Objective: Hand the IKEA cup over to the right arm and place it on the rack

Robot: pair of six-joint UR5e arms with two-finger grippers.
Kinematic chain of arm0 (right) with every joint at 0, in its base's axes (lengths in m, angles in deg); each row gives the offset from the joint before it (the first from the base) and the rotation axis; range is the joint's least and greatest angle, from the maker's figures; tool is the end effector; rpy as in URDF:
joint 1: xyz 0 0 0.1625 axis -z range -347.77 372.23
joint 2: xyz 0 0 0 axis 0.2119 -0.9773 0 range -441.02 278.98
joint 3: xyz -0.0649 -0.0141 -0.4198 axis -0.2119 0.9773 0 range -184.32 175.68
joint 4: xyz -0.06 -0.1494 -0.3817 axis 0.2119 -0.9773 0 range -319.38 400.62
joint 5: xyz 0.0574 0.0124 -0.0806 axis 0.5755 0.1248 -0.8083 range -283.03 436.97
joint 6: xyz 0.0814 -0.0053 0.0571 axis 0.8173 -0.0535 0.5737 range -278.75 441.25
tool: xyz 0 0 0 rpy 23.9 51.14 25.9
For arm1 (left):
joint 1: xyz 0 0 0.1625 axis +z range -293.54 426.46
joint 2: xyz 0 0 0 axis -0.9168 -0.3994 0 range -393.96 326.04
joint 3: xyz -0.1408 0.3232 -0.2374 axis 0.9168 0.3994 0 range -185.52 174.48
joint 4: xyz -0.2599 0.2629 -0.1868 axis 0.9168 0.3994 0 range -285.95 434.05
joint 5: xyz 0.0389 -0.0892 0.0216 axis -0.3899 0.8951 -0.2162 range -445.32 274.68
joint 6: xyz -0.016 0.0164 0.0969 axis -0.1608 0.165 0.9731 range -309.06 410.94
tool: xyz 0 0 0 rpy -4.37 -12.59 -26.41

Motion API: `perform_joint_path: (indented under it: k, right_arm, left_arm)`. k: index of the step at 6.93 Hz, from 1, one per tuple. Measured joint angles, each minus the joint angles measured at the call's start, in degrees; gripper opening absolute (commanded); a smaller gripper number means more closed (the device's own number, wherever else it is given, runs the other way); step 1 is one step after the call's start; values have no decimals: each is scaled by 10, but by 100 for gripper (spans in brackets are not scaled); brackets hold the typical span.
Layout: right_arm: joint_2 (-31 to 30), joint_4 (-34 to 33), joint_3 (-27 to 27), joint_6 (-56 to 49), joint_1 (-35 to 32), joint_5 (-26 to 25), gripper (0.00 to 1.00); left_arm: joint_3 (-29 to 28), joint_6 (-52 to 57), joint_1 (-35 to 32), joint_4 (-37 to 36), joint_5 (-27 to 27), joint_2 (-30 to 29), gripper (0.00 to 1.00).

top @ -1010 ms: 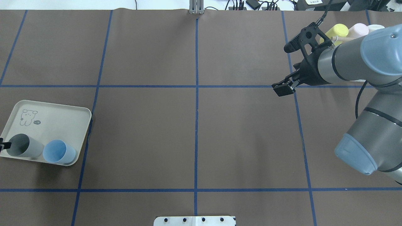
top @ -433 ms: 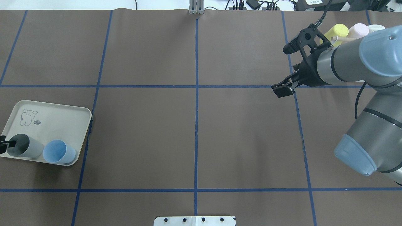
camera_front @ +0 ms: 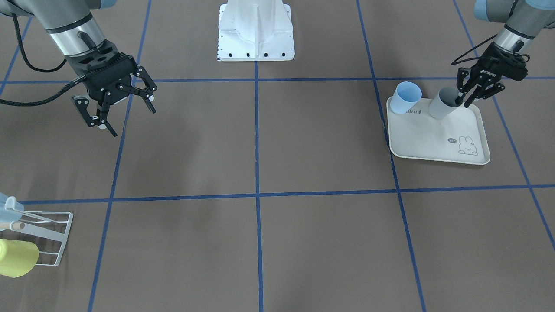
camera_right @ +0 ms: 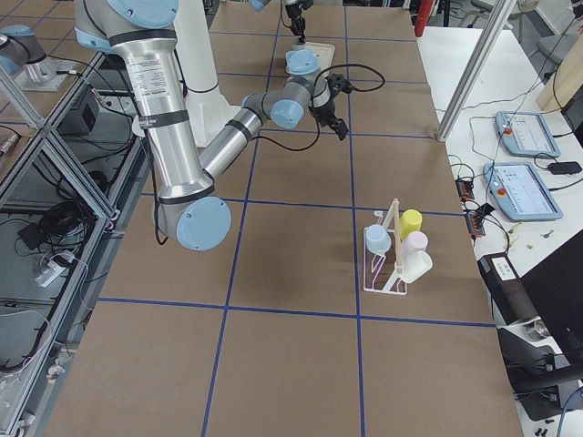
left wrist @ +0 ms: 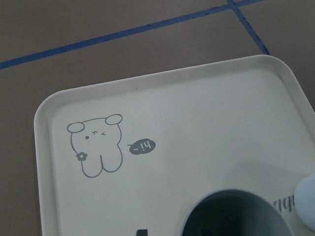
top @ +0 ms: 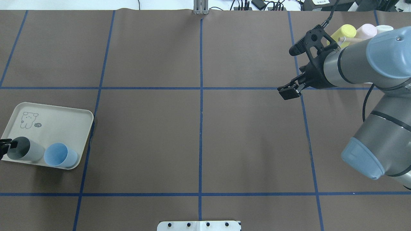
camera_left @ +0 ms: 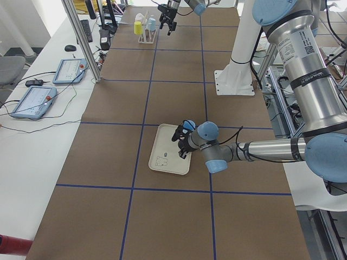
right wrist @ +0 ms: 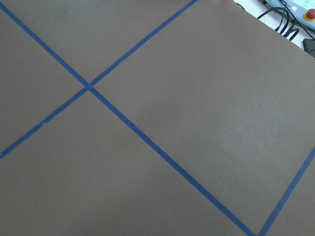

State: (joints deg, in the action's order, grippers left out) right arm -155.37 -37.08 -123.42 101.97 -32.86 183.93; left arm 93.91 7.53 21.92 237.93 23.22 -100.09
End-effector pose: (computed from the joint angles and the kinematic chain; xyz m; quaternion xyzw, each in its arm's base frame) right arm -0.2984 -0.4472 0.2638 0.3267 -0.3648 -0.2509 0.8350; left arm 0.1710 -0.3108 0.6112 0.2514 0.4425 0.0952 0.8555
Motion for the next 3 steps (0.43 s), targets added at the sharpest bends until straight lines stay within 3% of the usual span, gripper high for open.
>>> perform_joint_path:
  k: [3]
  right_arm:
    - [0,0,0,-1,1,-1,100]
  left_arm:
    - [9,3,-4,0,9,2,0]
